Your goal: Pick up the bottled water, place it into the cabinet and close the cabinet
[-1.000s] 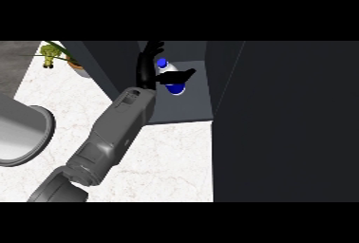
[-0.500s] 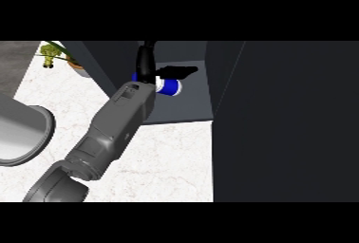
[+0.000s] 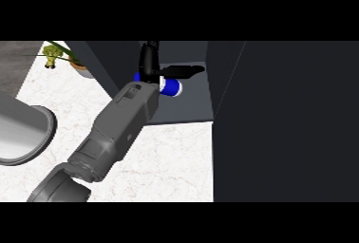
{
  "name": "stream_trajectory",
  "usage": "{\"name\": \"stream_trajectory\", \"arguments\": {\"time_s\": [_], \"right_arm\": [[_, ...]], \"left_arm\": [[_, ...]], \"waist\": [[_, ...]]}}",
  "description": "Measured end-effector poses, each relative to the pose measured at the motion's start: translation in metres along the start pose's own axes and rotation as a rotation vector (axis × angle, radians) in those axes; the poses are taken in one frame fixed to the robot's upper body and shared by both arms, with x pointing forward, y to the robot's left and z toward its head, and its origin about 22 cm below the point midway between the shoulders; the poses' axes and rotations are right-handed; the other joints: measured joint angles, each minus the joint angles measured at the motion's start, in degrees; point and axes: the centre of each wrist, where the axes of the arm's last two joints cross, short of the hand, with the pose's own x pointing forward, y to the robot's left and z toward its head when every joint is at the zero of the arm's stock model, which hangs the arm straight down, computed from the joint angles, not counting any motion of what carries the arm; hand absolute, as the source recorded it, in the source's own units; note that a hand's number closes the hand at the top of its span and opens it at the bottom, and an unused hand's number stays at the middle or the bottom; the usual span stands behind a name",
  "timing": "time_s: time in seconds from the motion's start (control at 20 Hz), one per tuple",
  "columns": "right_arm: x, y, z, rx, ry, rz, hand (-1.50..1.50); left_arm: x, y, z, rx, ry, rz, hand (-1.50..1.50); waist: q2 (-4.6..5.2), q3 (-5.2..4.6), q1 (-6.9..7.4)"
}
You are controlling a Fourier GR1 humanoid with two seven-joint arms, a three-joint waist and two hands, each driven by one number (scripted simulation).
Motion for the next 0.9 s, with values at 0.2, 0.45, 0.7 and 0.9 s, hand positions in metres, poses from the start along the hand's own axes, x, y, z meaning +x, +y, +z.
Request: {"name": "stream_trajectory", "arguments": {"time_s": [0.2,0.45,0.7,0.9], "right_arm": [[-0.001,0.002,-0.004,-0.005,0.006,-0.01,-1.5],[-0.002,0.003,-0.005,-0.017,0.01,-0.017,-1.5],[-0.003,0.004,-0.004,-0.03,0.013,-0.026,-1.5],[-0.004,0.007,-0.004,-0.046,0.011,-0.04,-1.5]], "left_arm": [[-0.001,-0.002,0.005,0.002,-0.013,0.035,-1.5],[-0.004,-0.005,0.019,-0.016,-0.015,0.096,-1.5],[-0.005,-0.014,0.048,-0.063,0.01,0.157,-1.5],[-0.015,-0.016,0.087,-0.092,0.027,0.202,-1.5]], "waist": [[-0.25,0.0,0.18],[-0.73,0.02,1.14],[-1.14,0.02,2.19],[-1.24,0.01,2.89]]}}
